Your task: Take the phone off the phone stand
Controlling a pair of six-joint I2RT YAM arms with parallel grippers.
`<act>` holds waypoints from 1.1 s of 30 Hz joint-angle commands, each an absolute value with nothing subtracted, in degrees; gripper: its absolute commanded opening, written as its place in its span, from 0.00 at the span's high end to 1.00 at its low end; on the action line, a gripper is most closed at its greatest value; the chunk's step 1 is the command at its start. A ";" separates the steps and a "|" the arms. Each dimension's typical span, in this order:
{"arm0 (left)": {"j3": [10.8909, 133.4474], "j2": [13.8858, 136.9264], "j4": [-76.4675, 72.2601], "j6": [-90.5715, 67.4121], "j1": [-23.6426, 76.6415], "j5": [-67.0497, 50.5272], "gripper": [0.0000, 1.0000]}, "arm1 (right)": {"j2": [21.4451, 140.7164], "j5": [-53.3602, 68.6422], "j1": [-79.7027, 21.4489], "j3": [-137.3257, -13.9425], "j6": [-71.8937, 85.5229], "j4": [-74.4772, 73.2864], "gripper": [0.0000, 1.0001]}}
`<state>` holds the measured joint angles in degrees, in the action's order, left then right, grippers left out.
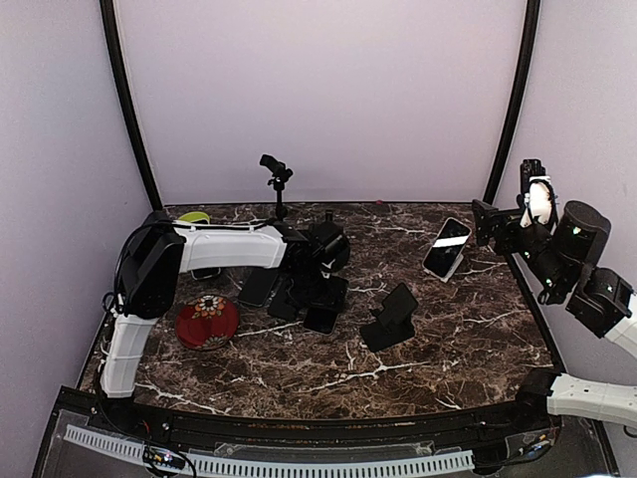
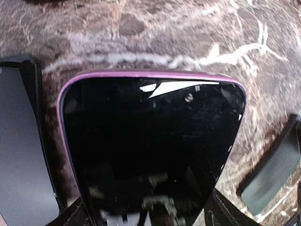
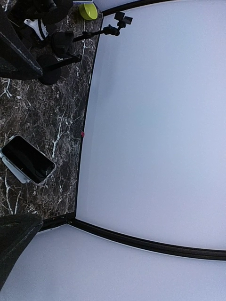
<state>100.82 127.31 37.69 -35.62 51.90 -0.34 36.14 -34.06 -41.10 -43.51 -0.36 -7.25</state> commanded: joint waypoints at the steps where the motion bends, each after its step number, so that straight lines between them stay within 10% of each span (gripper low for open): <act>1: 104.74 128.14 39.14 -34.12 51.43 2.39 0.50 | 35.68 -33.72 -40.70 -43.00 -0.13 -4.79 0.00; 33: 106.94 123.85 37.67 -29.77 52.30 2.04 0.10 | 44.19 -19.20 -40.74 -51.13 11.45 -16.80 0.00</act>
<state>107.35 131.11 38.04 -32.56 51.51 2.02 42.68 -26.20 -40.91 -48.25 6.17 -12.51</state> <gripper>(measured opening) 0.894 0.996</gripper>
